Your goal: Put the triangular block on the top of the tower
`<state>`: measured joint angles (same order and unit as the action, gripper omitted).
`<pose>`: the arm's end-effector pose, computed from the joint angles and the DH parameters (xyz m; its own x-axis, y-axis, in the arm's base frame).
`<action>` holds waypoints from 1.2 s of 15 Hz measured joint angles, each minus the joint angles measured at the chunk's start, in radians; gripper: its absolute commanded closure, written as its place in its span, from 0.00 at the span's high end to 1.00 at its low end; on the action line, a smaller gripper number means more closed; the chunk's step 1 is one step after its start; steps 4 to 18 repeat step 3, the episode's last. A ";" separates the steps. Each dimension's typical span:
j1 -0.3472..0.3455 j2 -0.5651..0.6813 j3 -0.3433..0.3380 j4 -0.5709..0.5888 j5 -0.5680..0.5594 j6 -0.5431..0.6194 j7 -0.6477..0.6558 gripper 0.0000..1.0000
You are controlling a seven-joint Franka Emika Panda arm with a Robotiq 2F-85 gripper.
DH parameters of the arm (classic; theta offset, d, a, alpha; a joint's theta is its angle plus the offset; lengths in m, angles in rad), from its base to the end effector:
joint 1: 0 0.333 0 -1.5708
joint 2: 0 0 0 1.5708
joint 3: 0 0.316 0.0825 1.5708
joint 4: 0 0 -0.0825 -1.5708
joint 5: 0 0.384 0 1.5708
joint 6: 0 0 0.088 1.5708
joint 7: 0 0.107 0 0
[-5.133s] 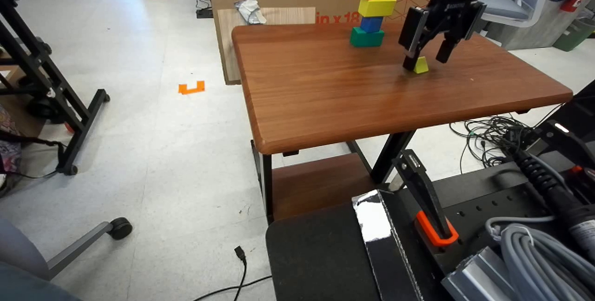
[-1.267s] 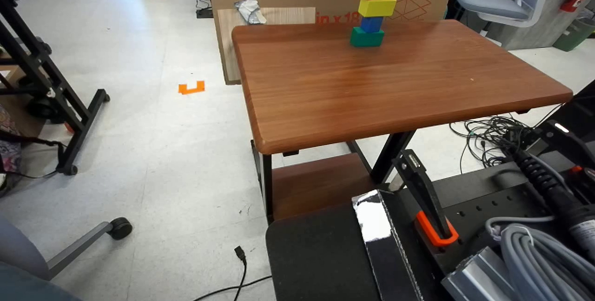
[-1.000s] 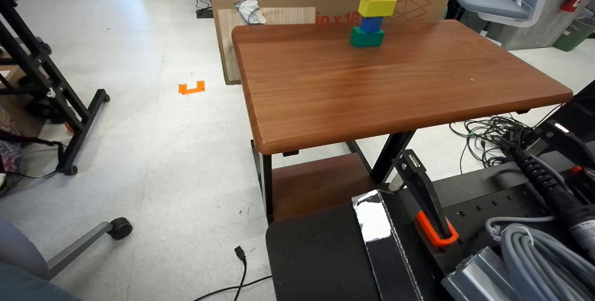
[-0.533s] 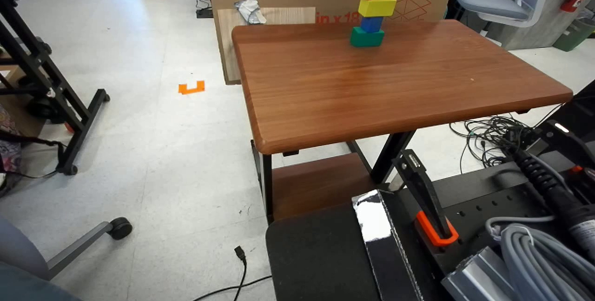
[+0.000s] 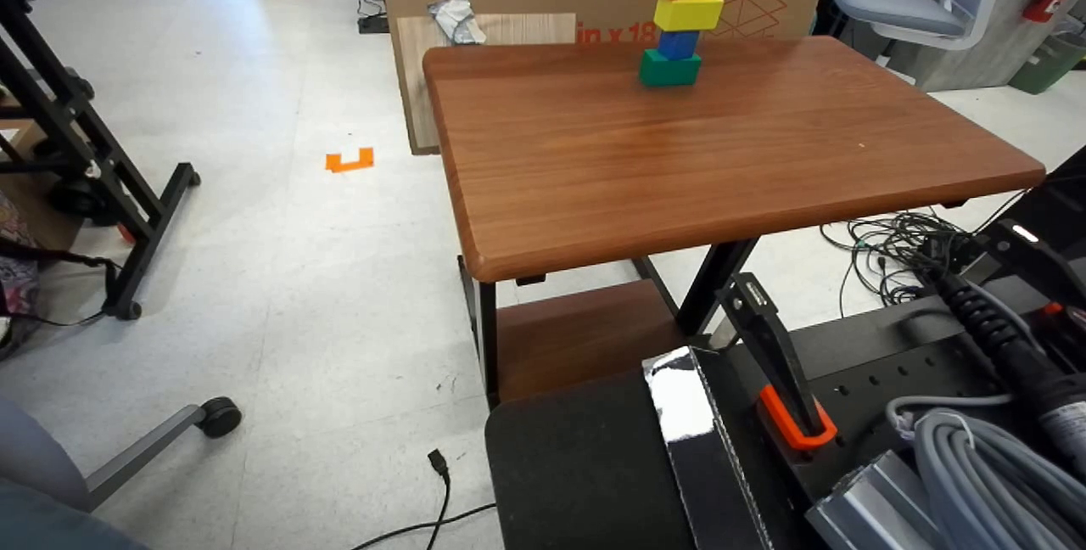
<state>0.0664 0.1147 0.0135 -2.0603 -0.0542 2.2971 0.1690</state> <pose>0.5797 0.0451 0.3918 0.9905 -0.0539 0.1266 -0.0571 -0.9981 0.0221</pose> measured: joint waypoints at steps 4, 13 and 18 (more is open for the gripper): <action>-0.001 -0.110 -0.007 -0.083 -0.002 -0.040 0.018 1.00; -0.001 -0.110 -0.007 -0.083 -0.002 -0.040 0.018 1.00; -0.001 -0.110 -0.007 -0.083 -0.002 -0.040 0.018 1.00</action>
